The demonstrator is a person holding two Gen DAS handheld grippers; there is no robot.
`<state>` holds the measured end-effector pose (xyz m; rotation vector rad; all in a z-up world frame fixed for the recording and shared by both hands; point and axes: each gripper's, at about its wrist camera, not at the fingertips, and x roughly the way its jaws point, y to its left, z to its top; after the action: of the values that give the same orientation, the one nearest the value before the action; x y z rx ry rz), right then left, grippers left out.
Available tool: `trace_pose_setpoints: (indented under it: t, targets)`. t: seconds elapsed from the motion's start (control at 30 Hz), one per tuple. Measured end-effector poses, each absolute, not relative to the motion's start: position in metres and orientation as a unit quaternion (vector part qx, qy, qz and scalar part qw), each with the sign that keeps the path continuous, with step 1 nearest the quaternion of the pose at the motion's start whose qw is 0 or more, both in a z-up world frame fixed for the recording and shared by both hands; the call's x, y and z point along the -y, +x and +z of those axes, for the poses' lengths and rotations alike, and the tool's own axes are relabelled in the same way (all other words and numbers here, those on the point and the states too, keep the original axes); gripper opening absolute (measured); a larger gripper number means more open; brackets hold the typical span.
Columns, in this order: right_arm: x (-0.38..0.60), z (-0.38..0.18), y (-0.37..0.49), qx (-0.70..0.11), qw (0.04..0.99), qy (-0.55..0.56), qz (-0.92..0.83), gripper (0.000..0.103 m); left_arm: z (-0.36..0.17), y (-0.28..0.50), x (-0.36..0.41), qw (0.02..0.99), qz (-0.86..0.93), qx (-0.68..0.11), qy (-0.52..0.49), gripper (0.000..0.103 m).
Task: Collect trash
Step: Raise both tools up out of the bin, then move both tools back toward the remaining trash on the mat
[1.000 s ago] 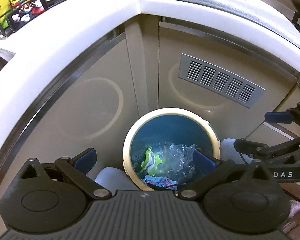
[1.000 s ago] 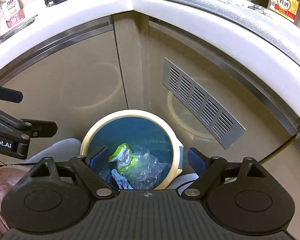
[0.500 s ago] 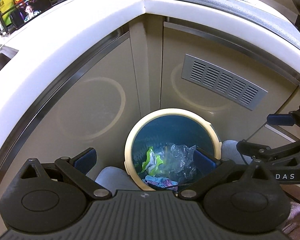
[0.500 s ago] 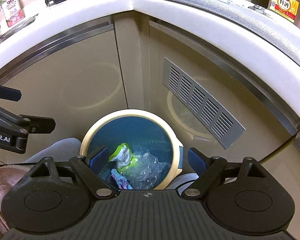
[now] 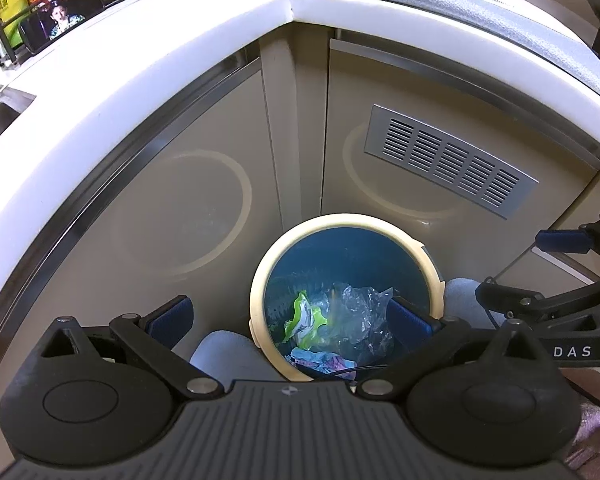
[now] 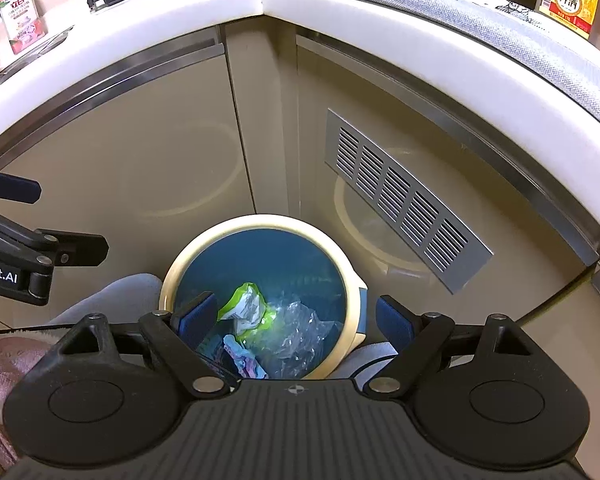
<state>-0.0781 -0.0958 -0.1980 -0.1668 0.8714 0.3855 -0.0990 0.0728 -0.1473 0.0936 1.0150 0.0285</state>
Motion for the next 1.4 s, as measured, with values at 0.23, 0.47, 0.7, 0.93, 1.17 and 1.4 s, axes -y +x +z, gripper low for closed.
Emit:
trace_pose_setpoints:
  t: [0.23, 0.47, 0.7, 0.93, 1.17, 1.4]
  targets:
    - [0.096, -0.198, -0.077, -0.416, 0.887, -0.078, 0.186, 0.088, -0.149, -0.097, -0.075, 0.871, 0.017, -0.488, 0.044, 0.103]
    - [0.097, -0.191, -0.08, -0.397, 0.893, -0.083, 0.196, 0.088, -0.14, -0.096, -0.077, 0.879, 0.023, -0.474, 0.048, 0.103]
    - [0.101, -0.182, -0.078, -0.392, 0.893, -0.07, 0.209, 0.089, -0.127, -0.094, -0.079, 0.883, 0.022, -0.467, 0.04, 0.103]
    - [0.112, -0.153, -0.068, -0.371, 0.901, -0.021, 0.223, 0.089, -0.101, -0.092, -0.084, 0.896, 0.026, -0.442, 0.023, 0.103]
    - [0.123, -0.119, -0.054, -0.335, 0.91, 0.025, 0.245, 0.09, -0.078, -0.09, -0.088, 0.906, 0.036, -0.421, 0.021, 0.103]
    - [0.138, -0.077, -0.026, -0.249, 0.946, 0.042, 0.203, 0.094, -0.066, -0.079, -0.094, 0.91, 0.05, -0.412, 0.013, 0.103]
